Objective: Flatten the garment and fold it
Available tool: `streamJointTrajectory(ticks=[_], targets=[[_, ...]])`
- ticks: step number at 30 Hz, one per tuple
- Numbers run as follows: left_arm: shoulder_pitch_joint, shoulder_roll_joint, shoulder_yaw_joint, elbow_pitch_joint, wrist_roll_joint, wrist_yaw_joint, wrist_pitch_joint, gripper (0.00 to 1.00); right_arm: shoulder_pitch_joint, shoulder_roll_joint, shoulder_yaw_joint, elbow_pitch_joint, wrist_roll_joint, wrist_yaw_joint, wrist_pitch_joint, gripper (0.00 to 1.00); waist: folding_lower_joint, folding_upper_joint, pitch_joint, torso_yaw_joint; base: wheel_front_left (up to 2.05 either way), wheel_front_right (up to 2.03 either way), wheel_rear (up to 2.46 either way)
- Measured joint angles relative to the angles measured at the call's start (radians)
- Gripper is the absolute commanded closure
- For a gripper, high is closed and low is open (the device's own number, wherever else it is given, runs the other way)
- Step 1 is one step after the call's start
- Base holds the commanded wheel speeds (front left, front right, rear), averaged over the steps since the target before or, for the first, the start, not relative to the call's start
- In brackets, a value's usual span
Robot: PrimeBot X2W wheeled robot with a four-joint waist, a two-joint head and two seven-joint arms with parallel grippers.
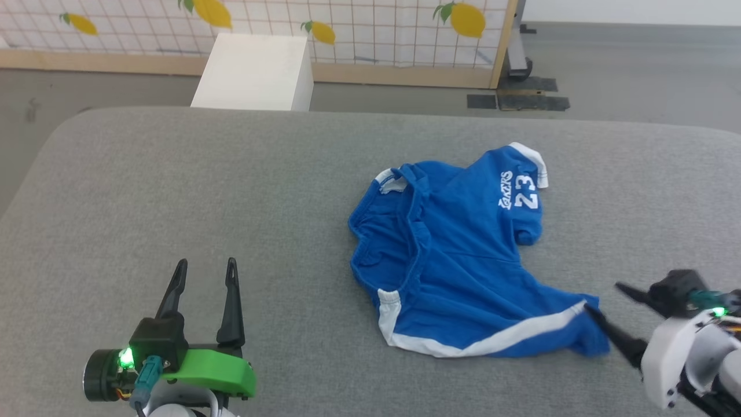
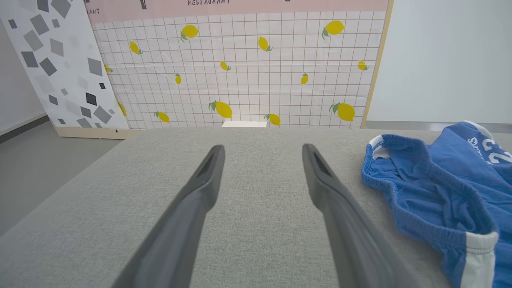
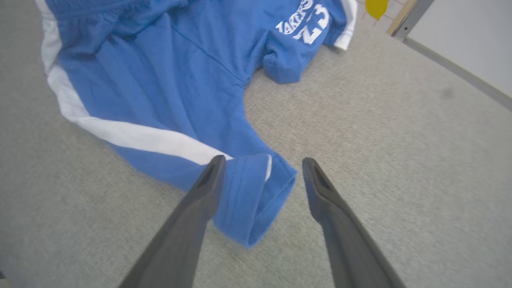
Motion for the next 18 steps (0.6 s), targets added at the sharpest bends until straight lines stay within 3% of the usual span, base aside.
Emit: streamJointTrajectory(ticks=[6,10,15,18], targets=[[-0.025,0.045,-0.015,0.0,0.023,-0.038,0.0,0.0,0.13,0.067,-0.325,-0.049,-0.146,0.0,-0.093,0.0,0.0,0.0,-0.026,-0.031,0.0,0.0,0.0],[-0.108,0.097,-0.056,0.007,0.022,-0.07,0.0,0.0,0.231,0.19,-0.548,-0.12,-0.293,0.0,-0.141,0.0,0.0,0.0,-0.028,-0.051,0.0,0.0,0.0],[-0.232,0.195,-0.226,0.082,-0.044,-0.088,0.05,0.0,0.357,0.372,-0.734,-0.22,-0.459,0.0,-0.16,0.0,0.0,0.0,-0.017,-0.062,0.0,0.0,0.0],[-0.349,0.302,-0.428,0.1,-0.167,-0.088,0.177,0.0,0.4,0.456,-0.777,-0.264,-0.537,0.0,-0.16,0.0,0.0,-0.0001,-0.007,-0.067,0.0,0.0,0.0]])
